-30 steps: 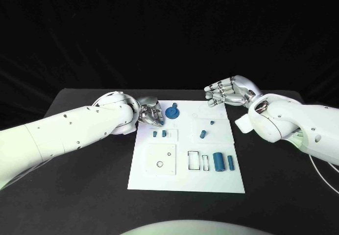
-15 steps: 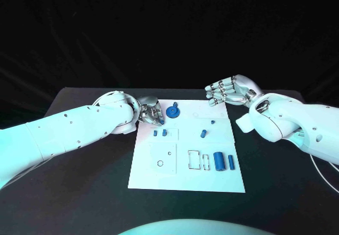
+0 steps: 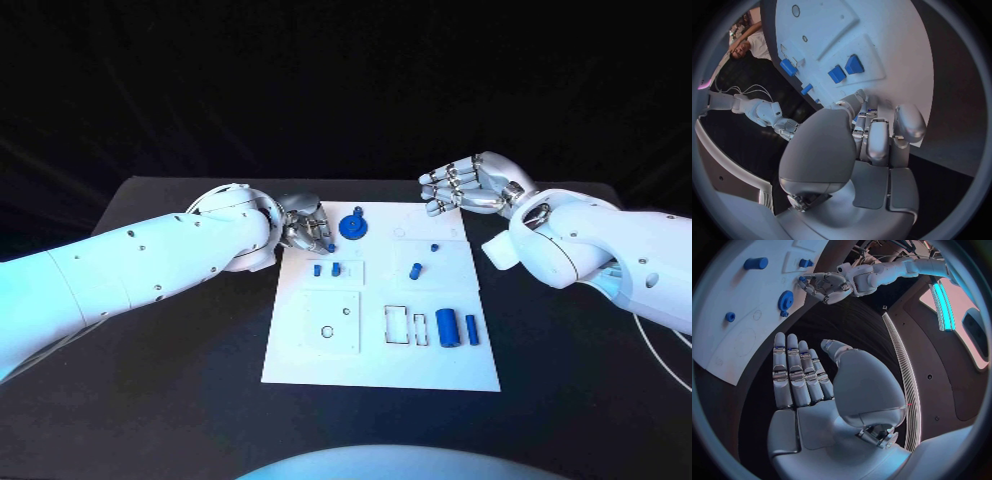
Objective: Assemble the parts on the task board
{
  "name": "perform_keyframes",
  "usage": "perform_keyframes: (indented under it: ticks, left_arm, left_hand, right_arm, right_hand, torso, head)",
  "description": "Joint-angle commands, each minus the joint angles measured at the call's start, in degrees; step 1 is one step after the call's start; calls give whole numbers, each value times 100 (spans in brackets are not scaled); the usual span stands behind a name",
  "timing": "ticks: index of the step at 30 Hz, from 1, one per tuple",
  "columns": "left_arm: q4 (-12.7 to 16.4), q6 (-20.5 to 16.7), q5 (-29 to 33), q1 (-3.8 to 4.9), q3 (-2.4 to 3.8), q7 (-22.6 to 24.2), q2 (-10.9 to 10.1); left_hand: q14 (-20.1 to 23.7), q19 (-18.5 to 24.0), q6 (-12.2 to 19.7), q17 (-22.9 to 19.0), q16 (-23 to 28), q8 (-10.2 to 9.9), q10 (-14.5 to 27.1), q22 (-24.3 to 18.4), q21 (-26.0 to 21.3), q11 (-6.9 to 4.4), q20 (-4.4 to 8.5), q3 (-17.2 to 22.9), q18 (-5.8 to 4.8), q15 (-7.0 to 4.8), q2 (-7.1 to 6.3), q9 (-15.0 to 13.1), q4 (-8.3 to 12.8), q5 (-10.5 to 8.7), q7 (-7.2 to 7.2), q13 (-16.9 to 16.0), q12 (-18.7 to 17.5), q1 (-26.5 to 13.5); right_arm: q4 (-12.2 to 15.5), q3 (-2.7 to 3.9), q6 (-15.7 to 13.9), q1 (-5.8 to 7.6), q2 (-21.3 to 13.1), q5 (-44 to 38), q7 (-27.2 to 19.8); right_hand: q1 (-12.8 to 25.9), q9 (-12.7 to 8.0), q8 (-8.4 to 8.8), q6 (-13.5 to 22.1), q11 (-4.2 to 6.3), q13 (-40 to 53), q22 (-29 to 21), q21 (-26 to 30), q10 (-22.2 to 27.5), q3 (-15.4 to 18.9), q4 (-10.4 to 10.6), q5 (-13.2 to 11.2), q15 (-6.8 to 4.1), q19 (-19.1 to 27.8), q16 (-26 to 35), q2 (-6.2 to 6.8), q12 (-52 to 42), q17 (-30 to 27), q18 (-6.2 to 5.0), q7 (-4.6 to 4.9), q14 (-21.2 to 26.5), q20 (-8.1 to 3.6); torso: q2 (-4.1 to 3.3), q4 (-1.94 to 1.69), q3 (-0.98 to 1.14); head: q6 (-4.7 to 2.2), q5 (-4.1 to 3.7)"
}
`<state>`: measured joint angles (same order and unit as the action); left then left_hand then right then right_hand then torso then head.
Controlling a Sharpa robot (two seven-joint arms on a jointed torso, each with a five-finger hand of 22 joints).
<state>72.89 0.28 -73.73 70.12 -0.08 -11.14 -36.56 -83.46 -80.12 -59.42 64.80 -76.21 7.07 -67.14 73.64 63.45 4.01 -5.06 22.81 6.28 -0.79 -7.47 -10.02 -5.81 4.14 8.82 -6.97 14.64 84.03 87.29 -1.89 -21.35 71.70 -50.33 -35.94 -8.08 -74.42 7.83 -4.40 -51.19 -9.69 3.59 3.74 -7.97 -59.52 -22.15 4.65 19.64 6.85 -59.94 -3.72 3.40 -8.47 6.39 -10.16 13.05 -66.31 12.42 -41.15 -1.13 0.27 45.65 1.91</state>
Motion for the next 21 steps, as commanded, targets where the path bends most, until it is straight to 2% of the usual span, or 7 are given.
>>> perform_keyframes:
  ticks: [1,8,10,14,15,17,21]
  left_arm:
    - [27,-30,101,1,3,-72,-41]
    - [55,-143,460,1,6,-92,-183]
    - [75,-224,659,2,8,-31,-229]
    - [133,-524,1159,2,9,216,-332]
    - [148,-626,1396,3,9,312,-363]
    - [182,-817,2093,3,9,529,-430]
    - [326,-1220,3937,-1,-20,1068,-591]
  left_hand:
    - [-2,13,78,-20,15,-55,25,-12,-41,41,-41,54,-69,51,-53,18,19,30,15,-11,-42,15]
    - [15,31,227,-48,14,-165,58,-12,-74,68,-67,190,-61,76,-53,72,101,40,47,-36,-54,96]
    - [28,40,229,-79,28,-171,59,-17,-92,66,-69,240,-55,75,-38,78,129,43,42,-45,-50,128]
    - [40,74,122,-70,18,-129,-11,-41,-156,30,-60,347,-37,52,-2,68,210,39,2,-96,15,197]
    - [92,153,90,-184,87,-118,-21,-136,-329,28,-58,366,-3,49,-5,67,220,37,0,-116,37,185]
    - [399,544,39,-776,485,-109,67,-563,-1104,59,-76,451,133,76,39,73,198,43,25,-150,52,114]
    - [1152,1464,29,-2005,1384,-89,220,-1388,-2659,136,-117,631,395,135,57,91,303,43,116,-242,184,110]
  right_arm:
    - [-5,-1,64,-6,-3,8,-153]
    - [-52,-2,-101,-9,-50,-229,-282]
    - [-93,-2,-124,-9,-108,-395,-274]
    - [-203,-1,-120,-7,-204,-711,-221]
    - [-226,-1,-106,-7,-227,-833,-194]
    - [-254,-1,-48,-6,-266,-1114,-126]
    - [-250,0,232,-4,-326,-1837,164]
  right_hand:
    - [-28,16,-11,-65,29,0,5,38,10,-30,-76,26,-23,-20,-8,-51,11,-25,-42,-27,-15,25]
    - [-136,-28,67,-2,76,-9,56,-54,58,-76,-245,-12,-117,-318,-101,-7,58,-44,-48,-97,-322,-86]
    - [-167,-32,56,-56,89,-3,93,-149,82,-48,-307,-48,-168,-517,-154,14,72,-26,-45,-107,-496,-158]
    - [-281,-1,-36,-316,216,39,223,-442,-278,52,-474,-169,-349,-1009,-369,75,-116,93,-46,-172,-999,-367]
    - [-340,30,-117,-484,285,79,292,-583,-491,114,-550,-183,-430,-1212,-468,104,-232,152,-45,-218,-1197,-446]
    - [-465,85,-260,-787,429,159,448,-884,-862,235,-696,-127,-602,-1575,-671,123,-433,281,-27,-343,-1565,-608]
    - [-561,80,-284,-978,630,258,769,-1431,-1081,406,-850,-116,-788,-1994,-1229,117,-564,677,-1,-444,-2039,-827]
  torso:
    - [2,3,0]
    - [3,-7,-6]
    - [4,-24,-5]
    - [6,-12,-9]
    - [7,-6,-10]
    - [10,1,-3]
    - [22,22,3]
  head:
    - [-2,-3]
    - [-27,-15]
    - [-23,-7]
    - [-45,-5]
    - [-50,-6]
    - [-53,-20]
    - [-97,-75]
